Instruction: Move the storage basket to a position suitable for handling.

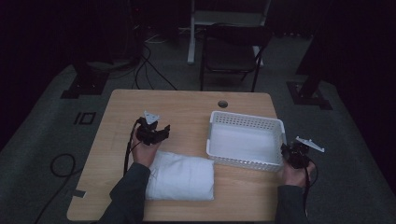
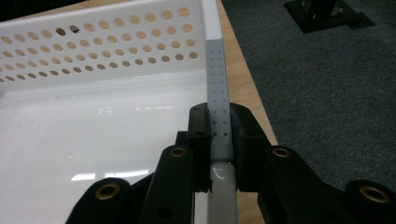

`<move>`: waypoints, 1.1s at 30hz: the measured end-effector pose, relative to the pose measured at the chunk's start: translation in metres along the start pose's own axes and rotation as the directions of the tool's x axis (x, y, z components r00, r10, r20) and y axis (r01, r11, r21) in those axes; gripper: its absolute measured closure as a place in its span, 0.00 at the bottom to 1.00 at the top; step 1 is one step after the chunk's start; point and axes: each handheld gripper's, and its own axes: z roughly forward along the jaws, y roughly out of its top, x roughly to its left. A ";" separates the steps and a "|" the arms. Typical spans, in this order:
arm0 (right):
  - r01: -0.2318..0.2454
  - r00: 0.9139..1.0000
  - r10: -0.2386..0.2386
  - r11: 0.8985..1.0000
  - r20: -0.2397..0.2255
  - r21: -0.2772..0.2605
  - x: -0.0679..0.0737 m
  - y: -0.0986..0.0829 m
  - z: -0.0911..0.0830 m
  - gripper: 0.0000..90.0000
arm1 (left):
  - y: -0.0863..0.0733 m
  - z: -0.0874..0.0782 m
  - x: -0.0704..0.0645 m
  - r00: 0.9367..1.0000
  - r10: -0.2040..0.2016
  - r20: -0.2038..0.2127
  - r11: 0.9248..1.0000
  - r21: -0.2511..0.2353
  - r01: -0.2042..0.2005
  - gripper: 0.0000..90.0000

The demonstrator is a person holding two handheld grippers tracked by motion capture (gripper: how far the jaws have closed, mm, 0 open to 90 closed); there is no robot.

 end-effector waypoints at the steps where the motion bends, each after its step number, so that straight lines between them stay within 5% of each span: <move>1: 0.001 1.000 -0.001 1.000 0.000 0.001 0.001 0.001 0.002 0.89 | 0.001 0.000 -0.002 1.000 0.002 0.012 1.000 0.000 -0.002 0.44; 19: 0.049 0.997 -0.048 0.998 -0.055 0.027 0.046 0.018 0.032 0.89 | 0.008 0.010 -0.011 0.997 -0.001 0.083 0.999 0.039 -0.002 0.44; 20: 0.055 0.996 -0.053 0.998 -0.072 0.029 0.056 0.019 0.036 0.88 | 0.008 0.013 -0.010 0.993 -0.041 0.113 0.998 0.054 0.035 0.44; 25: 0.061 0.991 -0.058 0.998 -0.119 0.025 0.076 0.022 0.040 0.80 | 0.007 0.019 -0.013 0.987 -0.053 0.154 0.996 0.078 0.041 0.45; 29: 0.077 0.984 -0.073 0.997 -0.164 0.018 0.085 0.026 0.040 0.73 | 0.005 0.027 -0.020 0.982 -0.026 0.186 0.992 0.123 0.003 0.48; 33: 0.110 0.977 -0.104 0.994 -0.185 0.020 0.089 0.028 0.039 0.67 | 0.007 0.030 -0.019 0.985 -0.021 0.171 0.991 0.132 -0.002 0.54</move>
